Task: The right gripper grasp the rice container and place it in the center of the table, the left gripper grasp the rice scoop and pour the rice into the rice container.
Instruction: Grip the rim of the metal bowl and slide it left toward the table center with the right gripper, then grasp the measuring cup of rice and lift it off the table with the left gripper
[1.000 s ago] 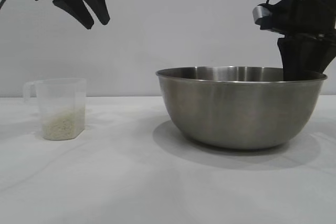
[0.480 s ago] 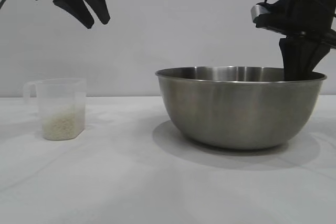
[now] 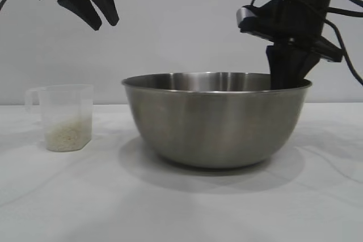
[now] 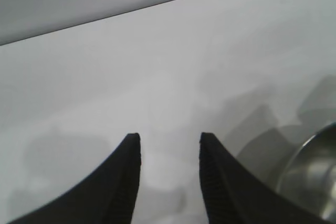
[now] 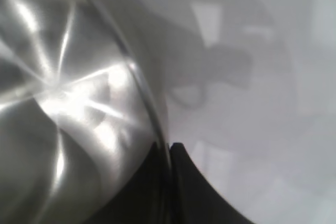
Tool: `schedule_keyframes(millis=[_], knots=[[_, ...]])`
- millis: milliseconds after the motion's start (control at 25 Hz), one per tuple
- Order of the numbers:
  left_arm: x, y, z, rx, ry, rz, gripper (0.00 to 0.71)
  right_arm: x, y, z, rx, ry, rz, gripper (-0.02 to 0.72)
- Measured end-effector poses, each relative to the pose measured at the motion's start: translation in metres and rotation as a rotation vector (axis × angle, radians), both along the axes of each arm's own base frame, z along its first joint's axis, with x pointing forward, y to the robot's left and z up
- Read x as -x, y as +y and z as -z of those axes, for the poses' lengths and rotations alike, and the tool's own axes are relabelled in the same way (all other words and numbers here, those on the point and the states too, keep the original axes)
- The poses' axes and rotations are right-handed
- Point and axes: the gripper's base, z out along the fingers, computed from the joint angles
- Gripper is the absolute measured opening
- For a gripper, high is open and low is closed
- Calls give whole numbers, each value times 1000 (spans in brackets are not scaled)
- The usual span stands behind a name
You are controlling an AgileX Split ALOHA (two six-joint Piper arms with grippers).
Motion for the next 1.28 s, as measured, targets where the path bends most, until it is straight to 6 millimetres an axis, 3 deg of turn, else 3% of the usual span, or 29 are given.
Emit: schedule_keyframes(millis=[200, 440, 480, 640, 680, 840, 1000, 1120, 1280], knots=[[0, 0, 0, 0, 0, 0, 227, 0, 2, 0, -11, -6, 6, 0], [0, 0, 0, 0, 0, 0, 227, -2, 3, -7, -29, -42, 14, 308], [0, 0, 0, 0, 0, 0, 227, -1, 3, -12, -33, -55, 12, 341], [0, 0, 0, 0, 0, 0, 227, 2, 0, -44, -50, -160, 15, 337], [0, 0, 0, 0, 0, 0, 227, 3, -1, -53, -56, -192, 18, 378], [0, 0, 0, 0, 0, 0, 227, 12, -6, -82, -77, -342, 45, 362], [0, 0, 0, 0, 0, 0, 227, 36, -20, -76, -46, -462, 80, 362], [0, 0, 0, 0, 0, 0, 227, 66, -34, -71, -25, -555, 99, 362], [-1, 0, -1, 1, -10, -4, 227, 110, -52, -81, -19, -679, 104, 362]])
